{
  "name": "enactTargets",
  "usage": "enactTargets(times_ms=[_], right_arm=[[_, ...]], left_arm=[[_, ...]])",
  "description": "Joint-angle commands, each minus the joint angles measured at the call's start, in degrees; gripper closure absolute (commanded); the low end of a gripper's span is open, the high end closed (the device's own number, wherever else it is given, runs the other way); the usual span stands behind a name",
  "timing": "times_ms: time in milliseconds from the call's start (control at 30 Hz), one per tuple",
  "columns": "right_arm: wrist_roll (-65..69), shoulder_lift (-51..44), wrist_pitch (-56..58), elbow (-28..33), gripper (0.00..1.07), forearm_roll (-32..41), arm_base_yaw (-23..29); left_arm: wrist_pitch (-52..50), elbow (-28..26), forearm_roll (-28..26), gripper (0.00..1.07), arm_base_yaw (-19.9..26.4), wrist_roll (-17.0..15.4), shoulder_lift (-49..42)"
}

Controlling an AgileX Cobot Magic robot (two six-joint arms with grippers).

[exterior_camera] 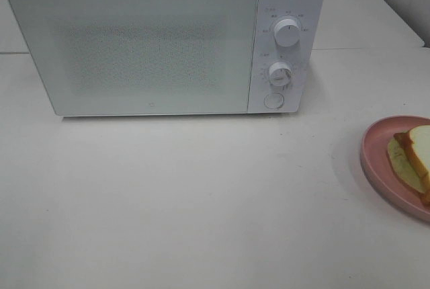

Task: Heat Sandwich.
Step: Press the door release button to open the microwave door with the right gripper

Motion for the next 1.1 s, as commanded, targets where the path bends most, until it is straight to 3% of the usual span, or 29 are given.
enactTargets(times_ms=[33, 833, 1100], right_arm=[[-0.7, -1.5, -0.6, 0.1, 0.31, 0.1, -0.5], [-0.4, -1.3, -1.6, -0.6, 0.31, 0.1, -0.5], [-0.4, 4.2, -6.7, -1.7, 0.31, 0.1, -0.5]], left_arm=[[-0.5, 0.1, -0.1, 0.09, 0.1, 0.0, -1.5], [-0.5, 0.1, -0.1, 0.09, 0.1, 0.0, -1.5], [-0.5, 0.1, -0.1, 0.09, 0.1, 0.0, -1.5]])
